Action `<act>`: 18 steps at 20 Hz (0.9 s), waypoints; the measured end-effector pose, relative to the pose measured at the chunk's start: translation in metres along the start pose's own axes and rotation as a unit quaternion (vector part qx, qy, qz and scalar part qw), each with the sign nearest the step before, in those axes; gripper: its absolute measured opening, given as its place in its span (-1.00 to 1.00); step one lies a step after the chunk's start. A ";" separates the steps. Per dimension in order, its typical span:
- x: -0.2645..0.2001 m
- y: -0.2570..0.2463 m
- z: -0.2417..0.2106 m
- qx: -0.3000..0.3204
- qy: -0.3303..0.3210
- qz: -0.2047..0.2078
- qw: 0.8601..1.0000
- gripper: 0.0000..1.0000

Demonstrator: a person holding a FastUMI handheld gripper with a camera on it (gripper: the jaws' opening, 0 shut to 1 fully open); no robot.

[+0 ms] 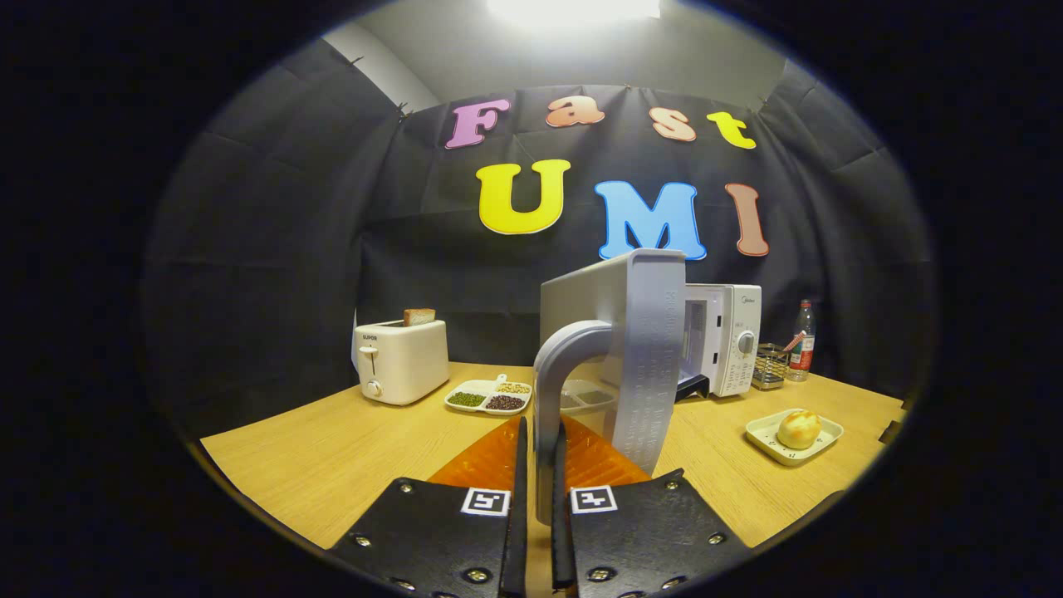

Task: Open the microwave, put the food inside, and close the microwave door.

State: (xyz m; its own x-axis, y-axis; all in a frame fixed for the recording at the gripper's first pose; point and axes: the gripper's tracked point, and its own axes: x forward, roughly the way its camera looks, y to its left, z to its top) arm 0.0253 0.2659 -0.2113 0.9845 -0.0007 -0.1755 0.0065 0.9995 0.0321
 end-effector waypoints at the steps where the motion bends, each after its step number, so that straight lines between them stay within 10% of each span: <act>1: 0.001 0.006 0.001 0.000 -0.003 -0.008 1.000 -0.75; 11: 0.001 0.018 -0.001 0.024 0.013 -0.042 0.999 -0.75; 16: -0.035 0.042 0.014 0.069 0.043 0.065 0.995 -0.65; 18: -0.050 0.046 0.026 0.088 0.044 0.109 0.989 -0.12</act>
State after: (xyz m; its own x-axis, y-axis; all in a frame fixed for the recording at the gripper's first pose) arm -0.0191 0.3114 -0.1755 0.9465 0.2251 -0.2311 -0.1662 0.9542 0.2487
